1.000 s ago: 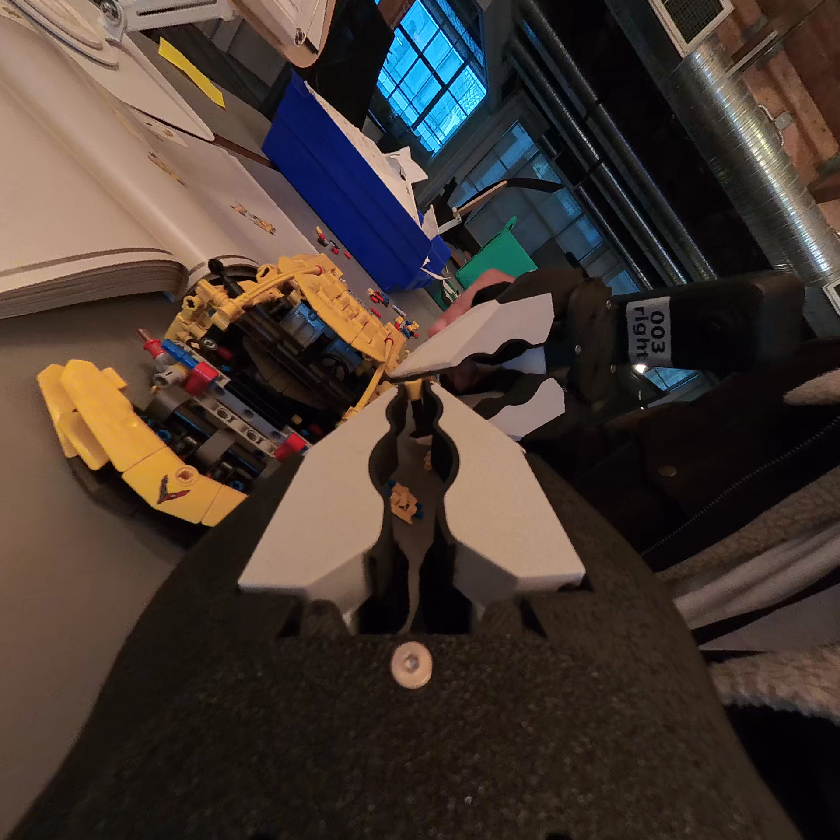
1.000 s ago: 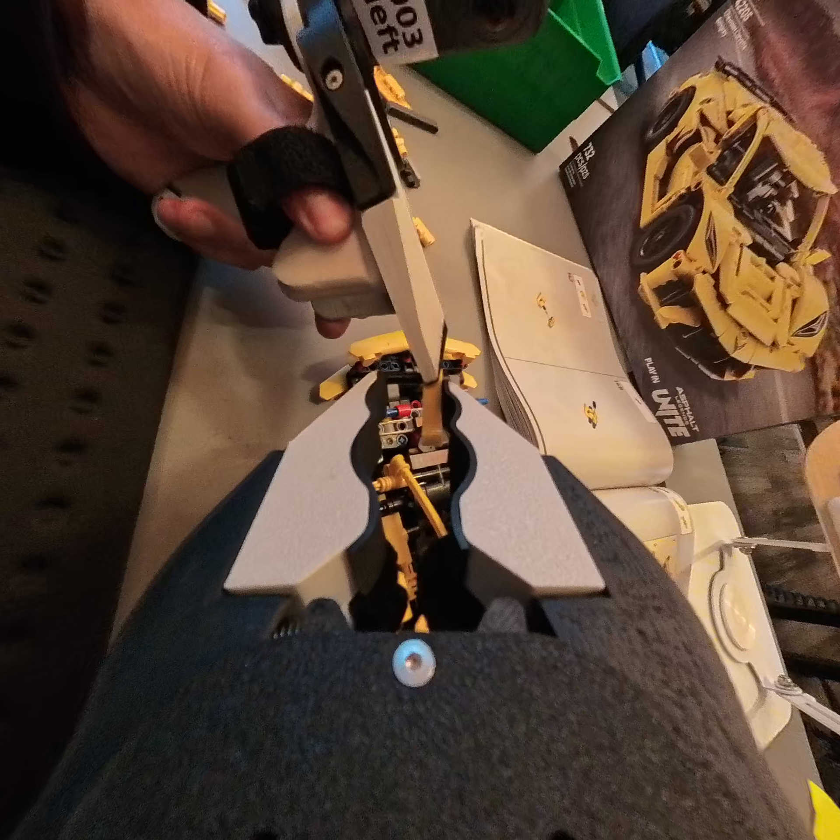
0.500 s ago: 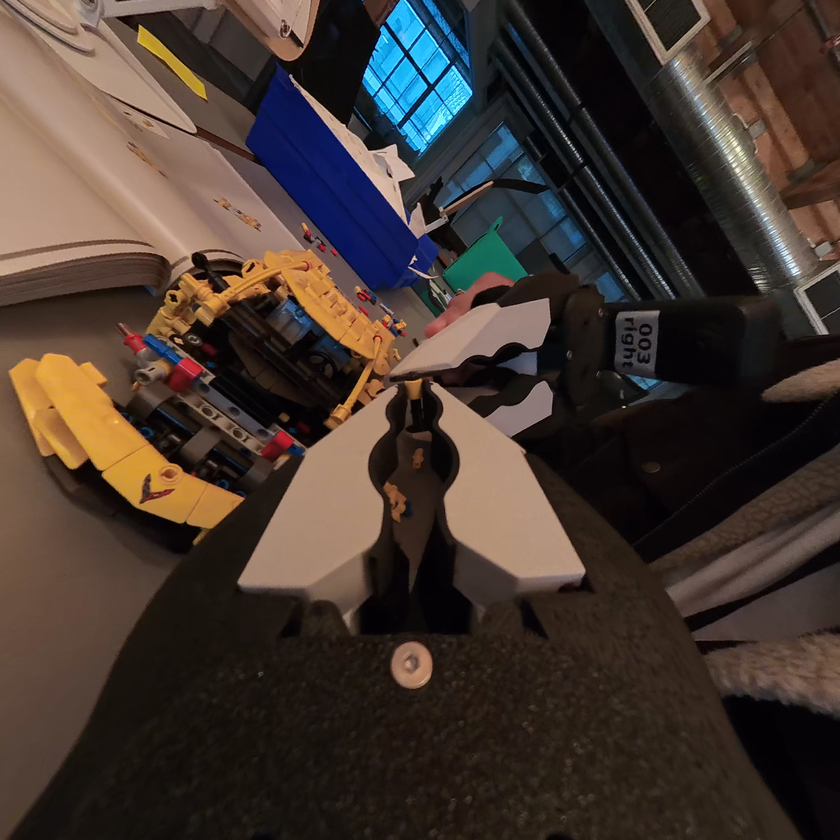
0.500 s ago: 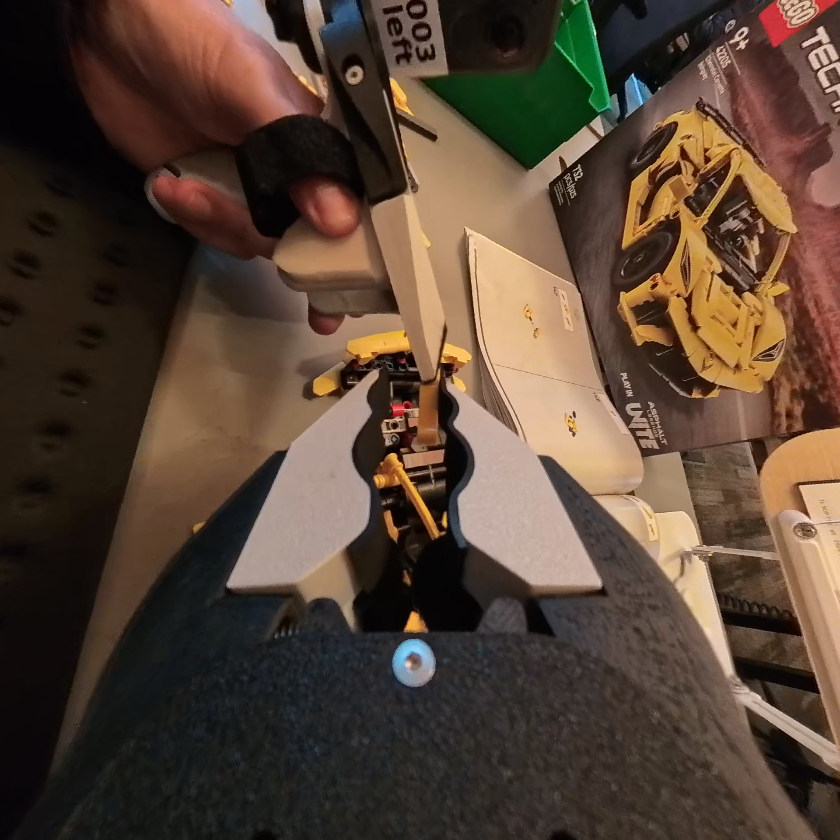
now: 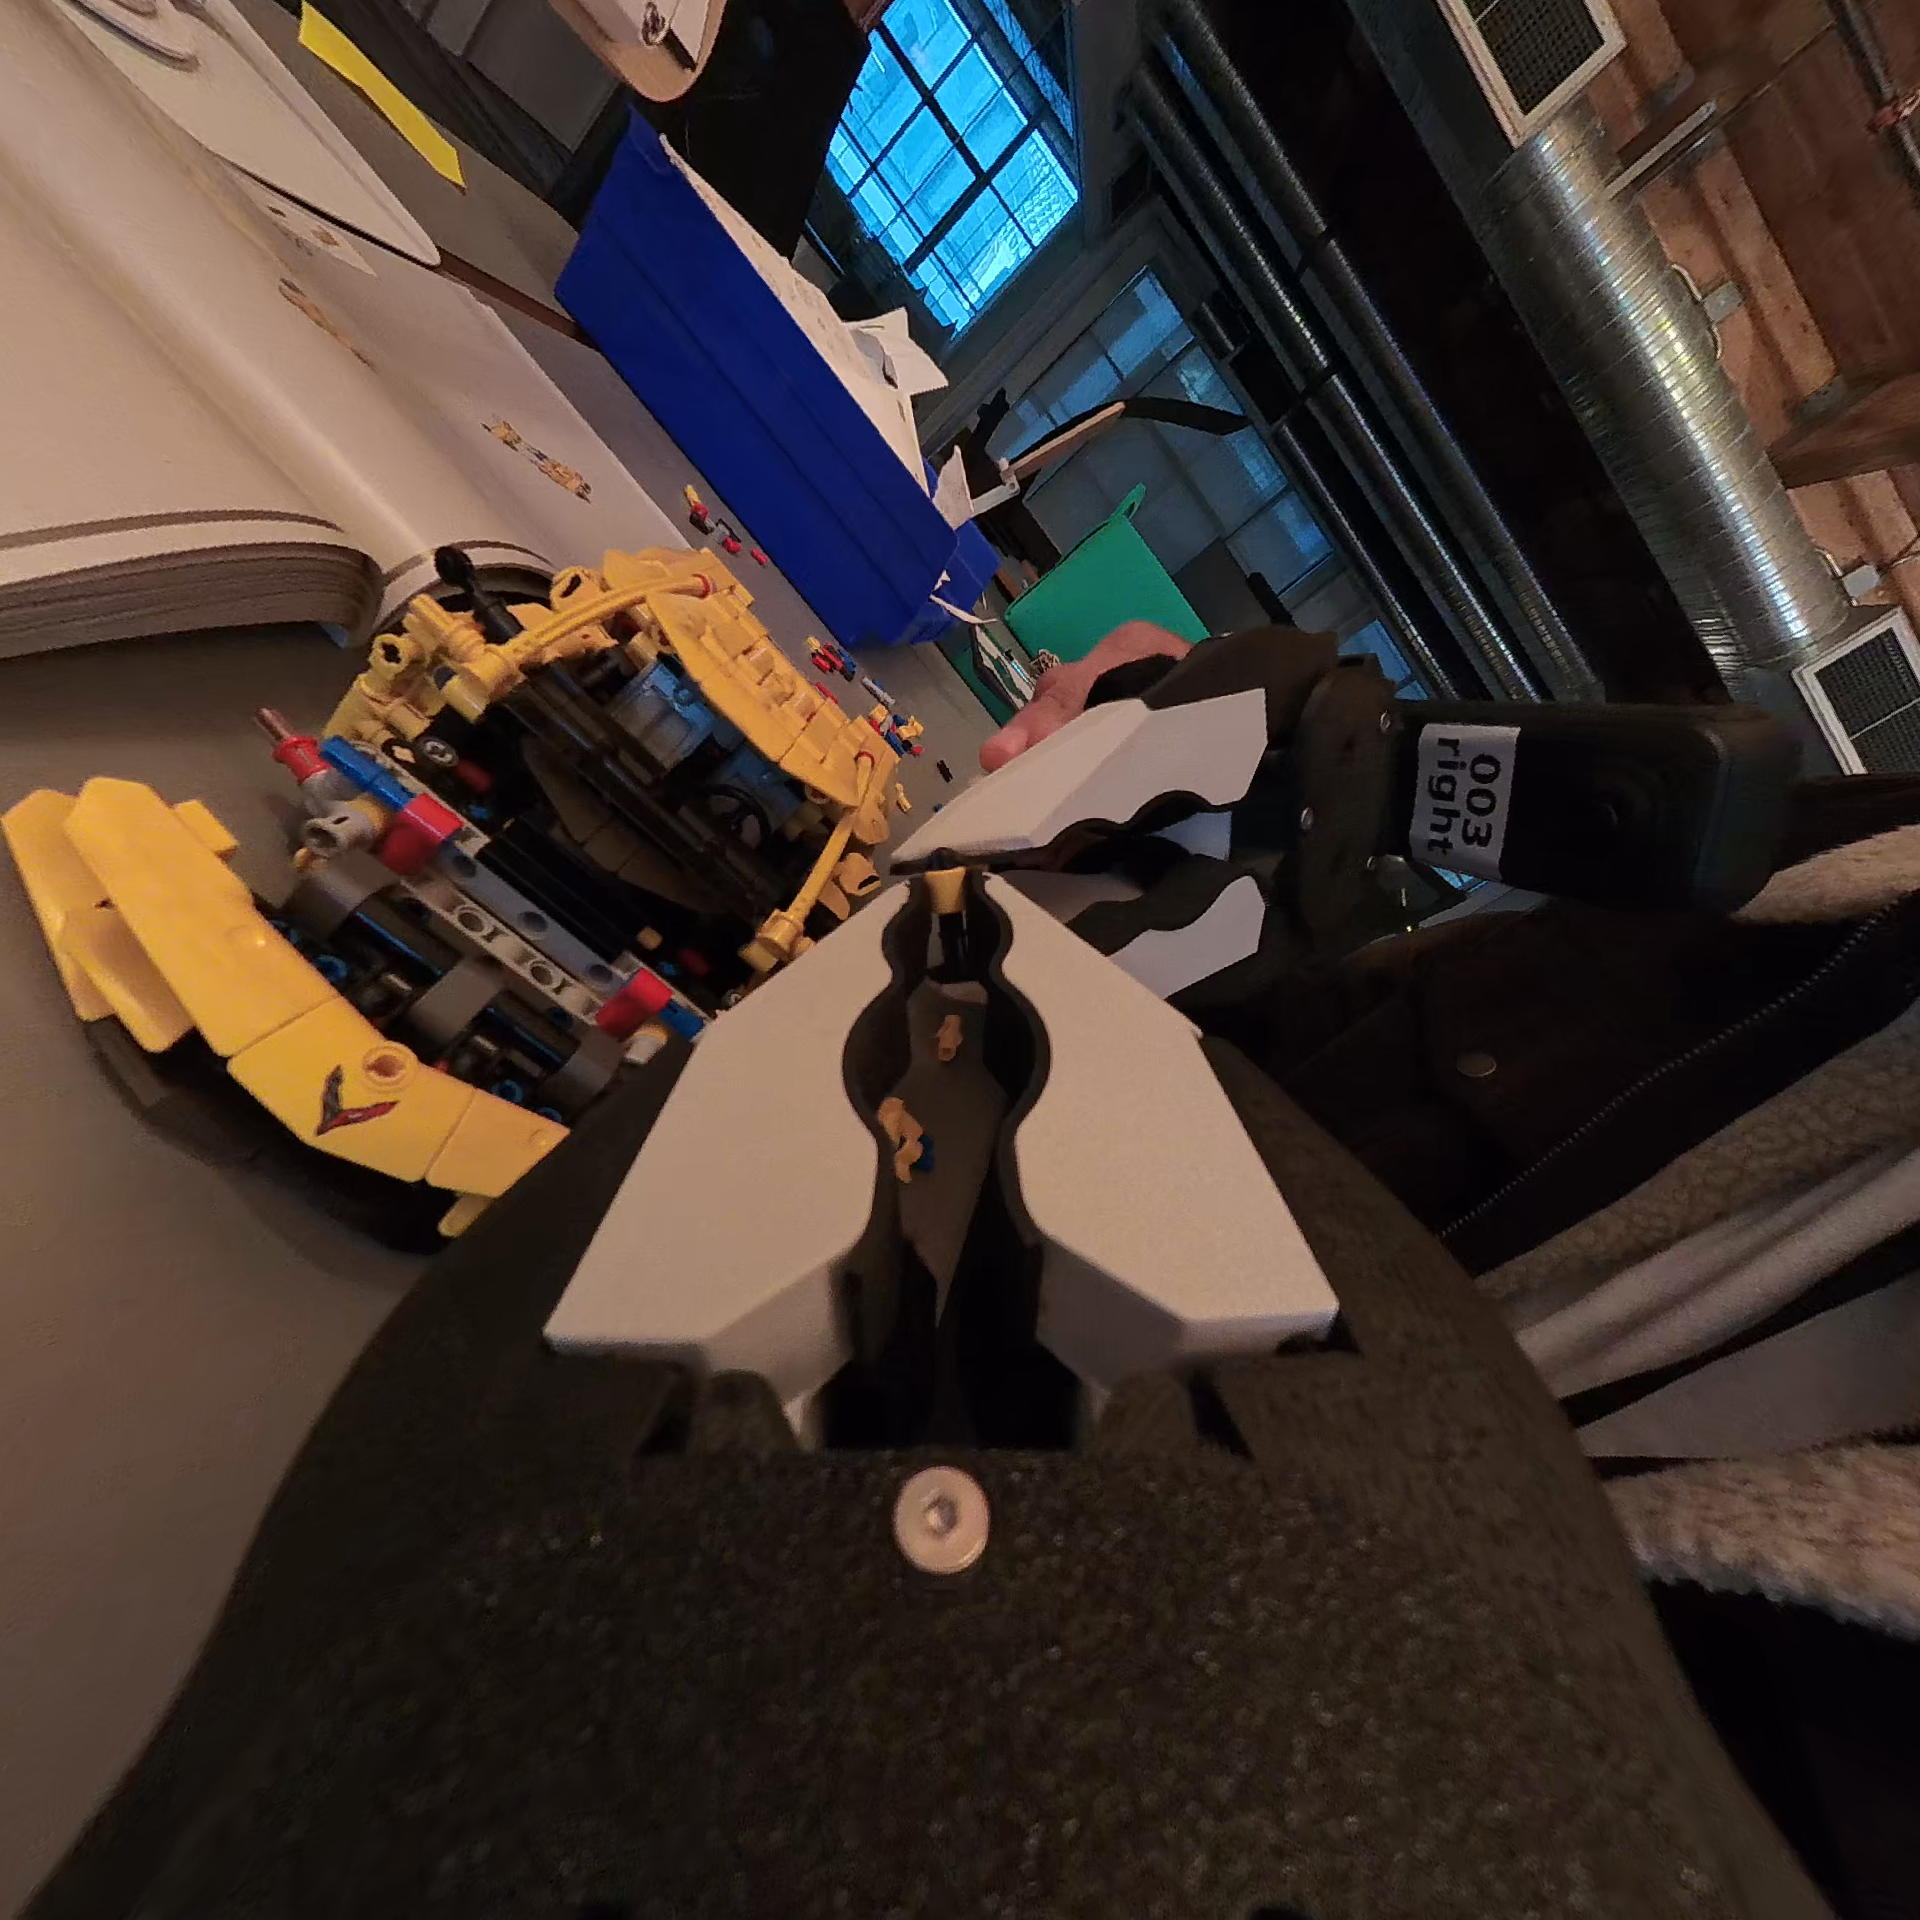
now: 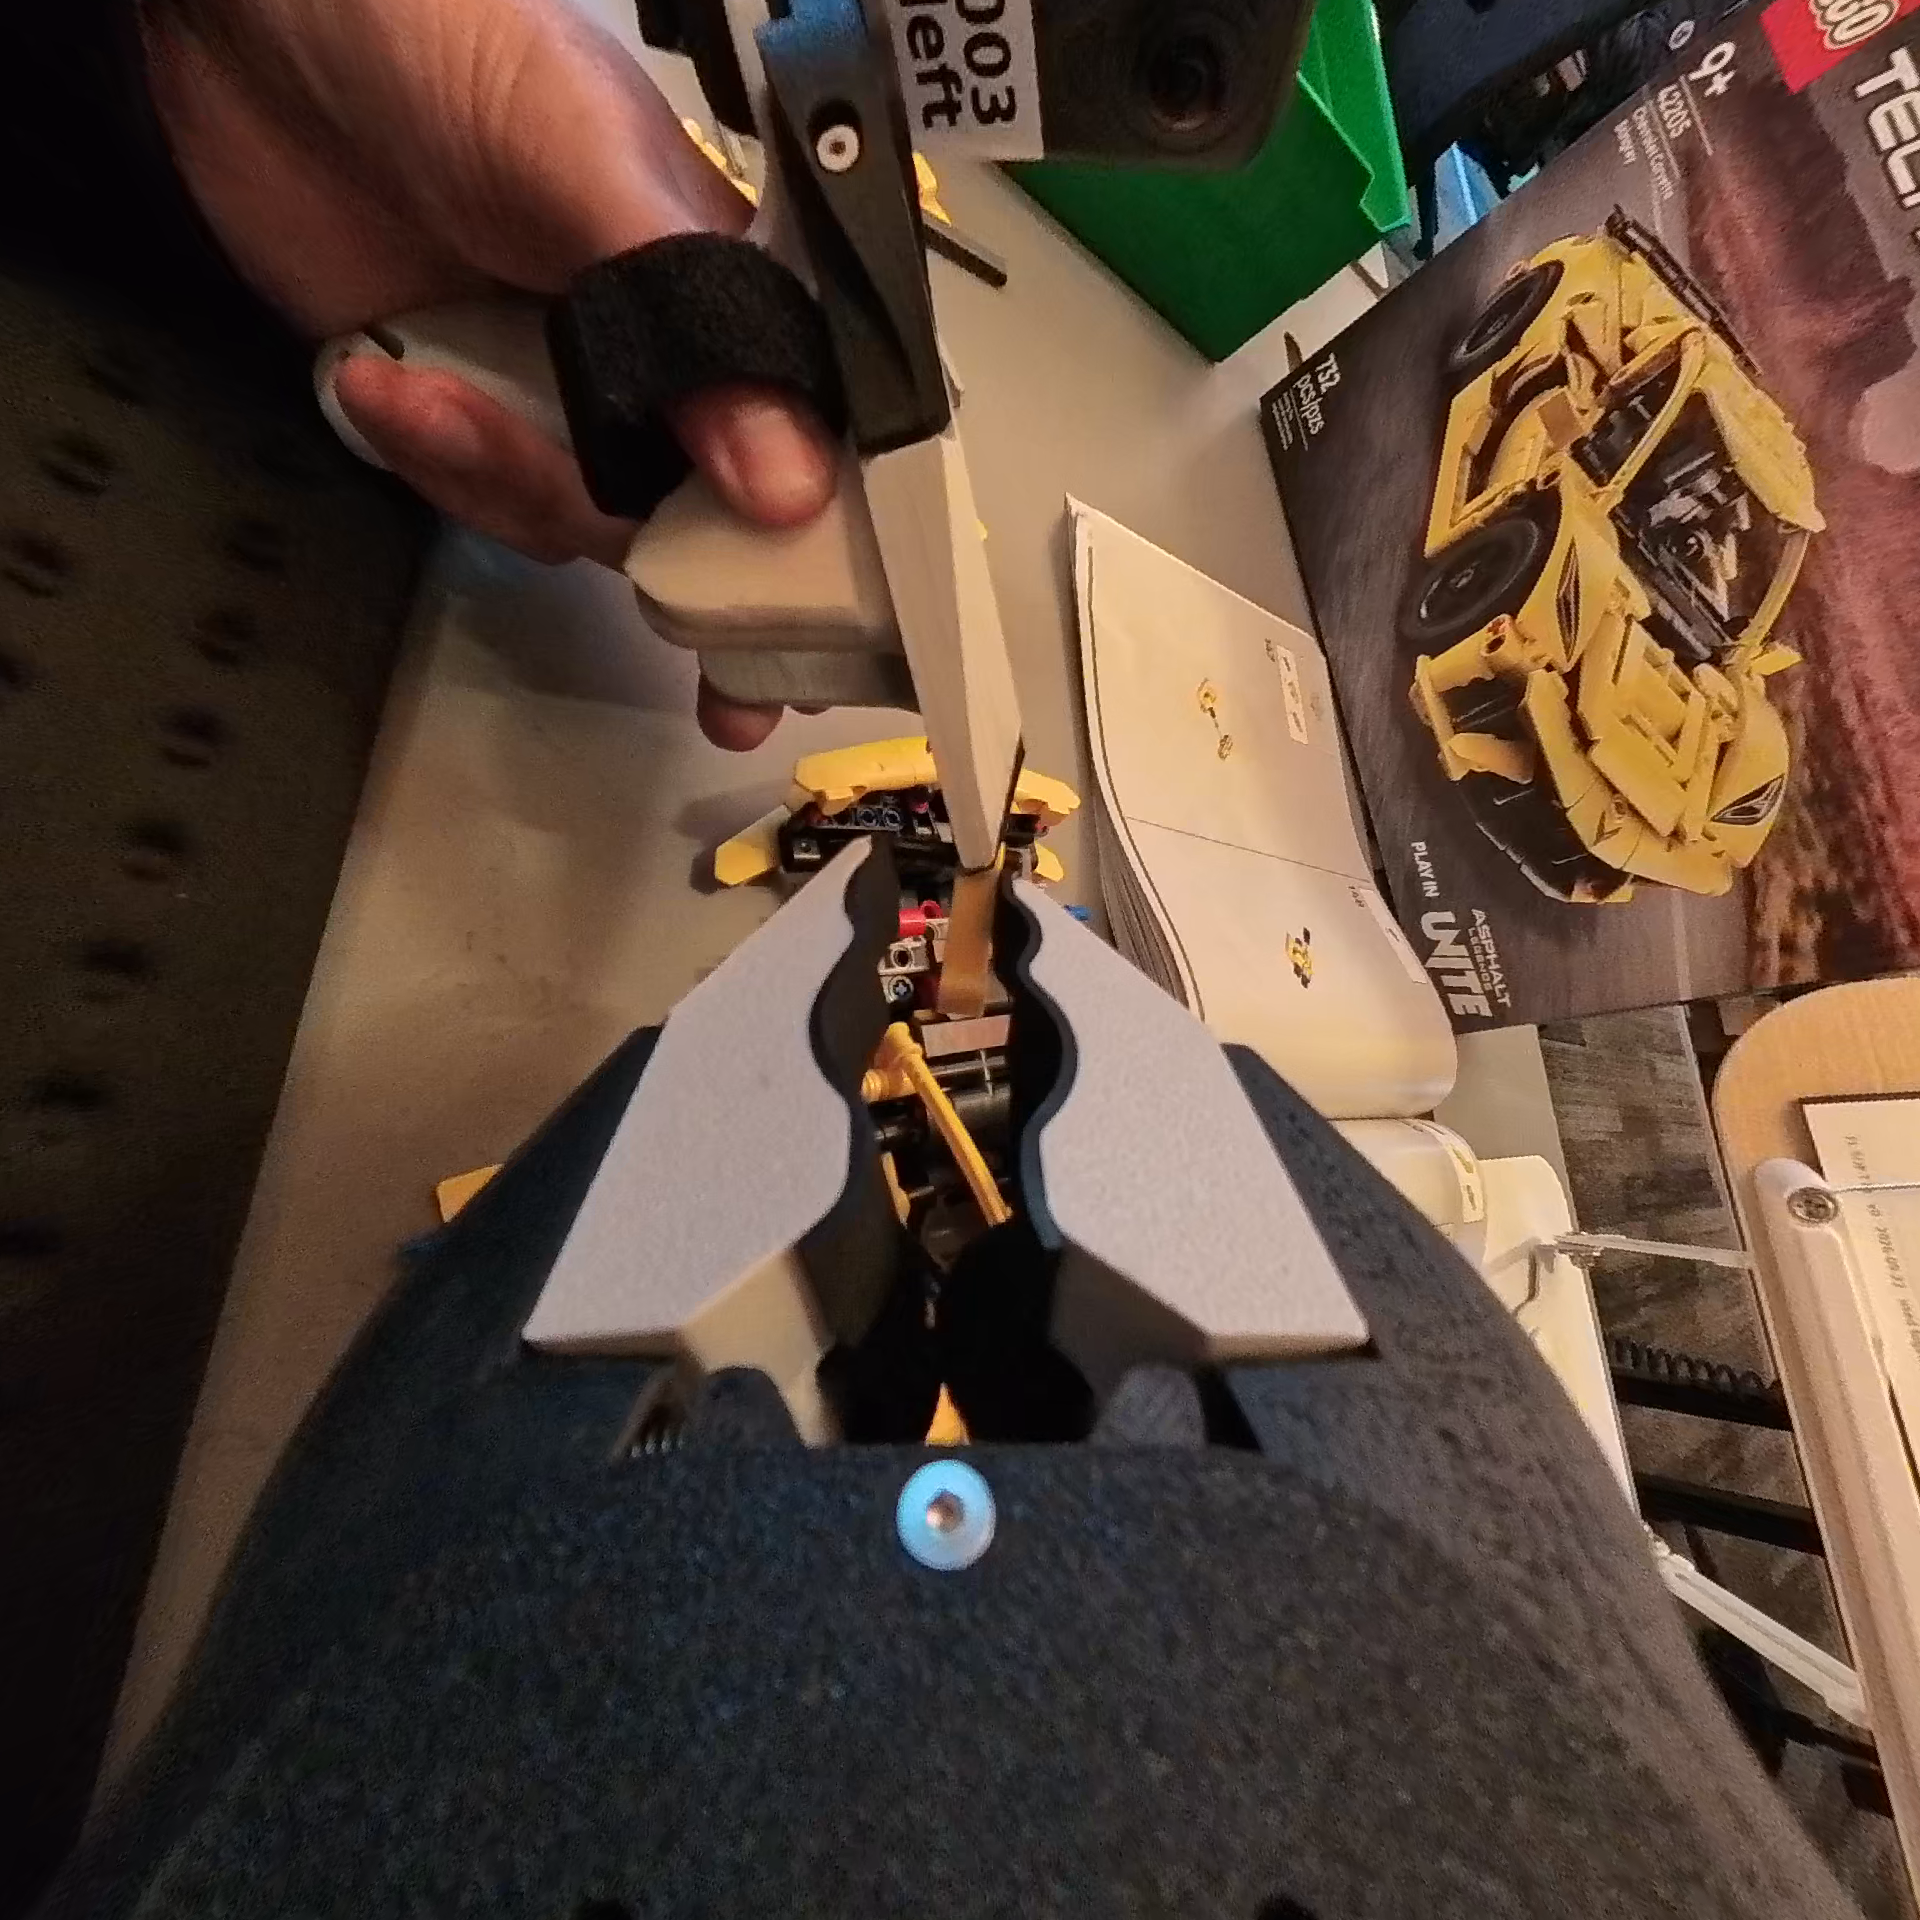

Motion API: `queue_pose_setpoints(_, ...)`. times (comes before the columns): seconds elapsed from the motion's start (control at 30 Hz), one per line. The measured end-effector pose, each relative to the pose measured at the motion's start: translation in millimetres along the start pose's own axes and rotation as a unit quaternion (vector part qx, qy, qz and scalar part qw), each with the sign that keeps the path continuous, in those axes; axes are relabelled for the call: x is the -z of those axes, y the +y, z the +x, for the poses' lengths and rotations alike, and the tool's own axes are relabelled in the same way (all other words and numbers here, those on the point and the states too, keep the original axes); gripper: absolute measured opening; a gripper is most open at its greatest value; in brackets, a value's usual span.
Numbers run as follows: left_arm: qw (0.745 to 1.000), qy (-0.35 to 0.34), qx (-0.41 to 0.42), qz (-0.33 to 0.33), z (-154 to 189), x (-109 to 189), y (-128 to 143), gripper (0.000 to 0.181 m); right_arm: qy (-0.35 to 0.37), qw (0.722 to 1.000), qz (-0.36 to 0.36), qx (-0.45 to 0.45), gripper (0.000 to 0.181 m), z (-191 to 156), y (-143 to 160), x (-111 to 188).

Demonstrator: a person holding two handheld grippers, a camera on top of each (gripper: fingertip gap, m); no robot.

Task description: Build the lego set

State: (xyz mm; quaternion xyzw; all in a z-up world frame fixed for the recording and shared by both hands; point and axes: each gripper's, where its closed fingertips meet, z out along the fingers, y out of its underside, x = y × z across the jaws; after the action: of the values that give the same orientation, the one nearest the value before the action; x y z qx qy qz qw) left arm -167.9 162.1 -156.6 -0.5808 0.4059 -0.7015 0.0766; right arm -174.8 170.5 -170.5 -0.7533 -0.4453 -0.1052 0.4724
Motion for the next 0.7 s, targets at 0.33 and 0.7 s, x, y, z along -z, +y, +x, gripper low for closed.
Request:
queue_pose_setpoints(0.33,0.998,0.04,0.035,0.023,5,3,-7,0.007,-0.023,0.996,0.04,-0.07,0.015,6,-8,2)
queue_pose_setpoints(0.7,0.995,0.057,0.072,0.043,3,8,-13,0.006,0.013,0.993,0.081,-0.082,0.008,16,-9,9)
